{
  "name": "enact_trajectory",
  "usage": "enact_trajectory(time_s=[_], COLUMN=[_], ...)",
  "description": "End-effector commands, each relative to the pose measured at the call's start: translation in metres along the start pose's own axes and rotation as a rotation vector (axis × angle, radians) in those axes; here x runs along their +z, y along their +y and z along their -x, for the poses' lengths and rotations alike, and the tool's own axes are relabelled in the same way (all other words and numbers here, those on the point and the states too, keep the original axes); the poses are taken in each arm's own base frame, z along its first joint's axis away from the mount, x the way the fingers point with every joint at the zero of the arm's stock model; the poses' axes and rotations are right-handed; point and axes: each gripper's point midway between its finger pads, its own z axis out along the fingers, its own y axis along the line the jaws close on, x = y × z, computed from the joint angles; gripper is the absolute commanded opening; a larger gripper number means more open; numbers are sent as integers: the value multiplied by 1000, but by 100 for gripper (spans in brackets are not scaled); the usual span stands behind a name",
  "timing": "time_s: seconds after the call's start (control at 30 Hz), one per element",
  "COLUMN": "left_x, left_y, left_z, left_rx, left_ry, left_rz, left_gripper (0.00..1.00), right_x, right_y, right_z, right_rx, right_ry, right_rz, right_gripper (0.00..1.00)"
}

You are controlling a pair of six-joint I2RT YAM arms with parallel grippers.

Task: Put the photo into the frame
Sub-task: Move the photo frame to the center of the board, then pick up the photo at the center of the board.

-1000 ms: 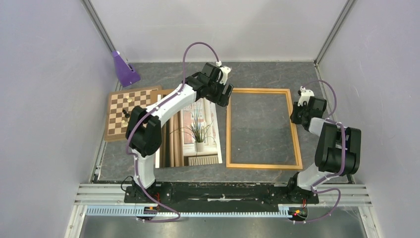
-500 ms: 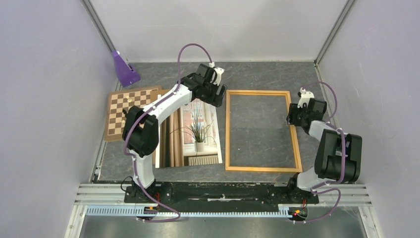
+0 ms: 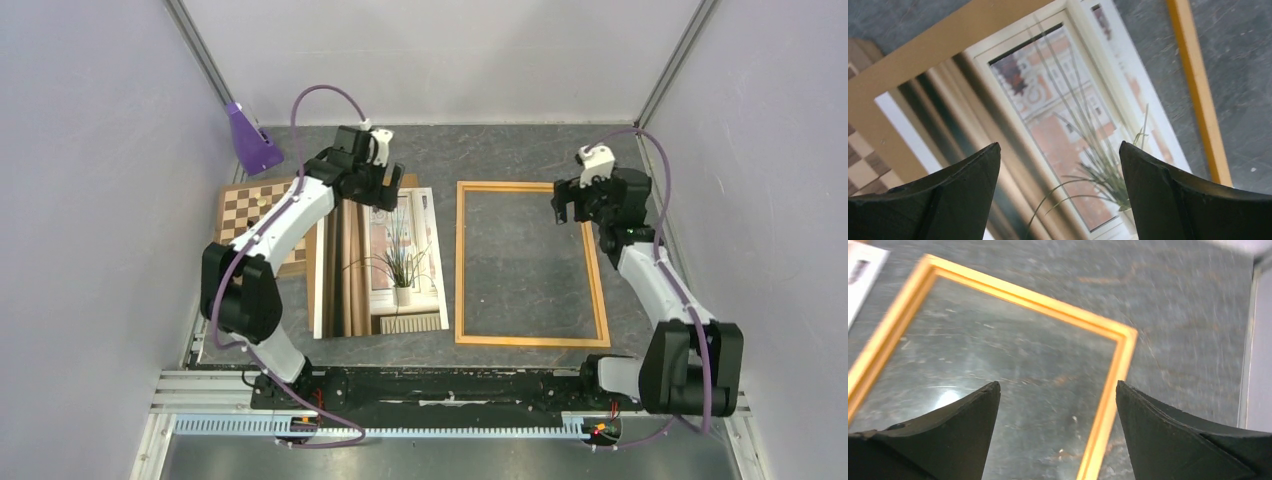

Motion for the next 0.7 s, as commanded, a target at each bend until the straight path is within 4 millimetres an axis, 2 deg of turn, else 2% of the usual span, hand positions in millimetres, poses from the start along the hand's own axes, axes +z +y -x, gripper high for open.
enact_trajectory(time_s=[0.0, 0.17, 0.33, 0.5, 0.67], left_x=[-22, -33, -37, -33, -33], left_y=[22, 35, 37, 35, 30], left_z=[-12, -32, -51, -66, -77], left_rx=[21, -20, -39, -77, -100], left_ry=[-13, -24, -15, 25, 63], left_rz=[10, 2, 4, -5, -51], left_gripper=[95, 95, 96, 95, 93], right_x=[-15, -20, -22, -25, -28], right_y=[52, 111, 167, 205, 242], right_z=[37, 39, 36, 33, 21], right_rx=[-202, -329, -444, -537, -631], right_ry=[-103, -108, -104, -131, -131], right_rz=[128, 284, 424, 488, 583], right_gripper=[90, 95, 98, 99, 99])
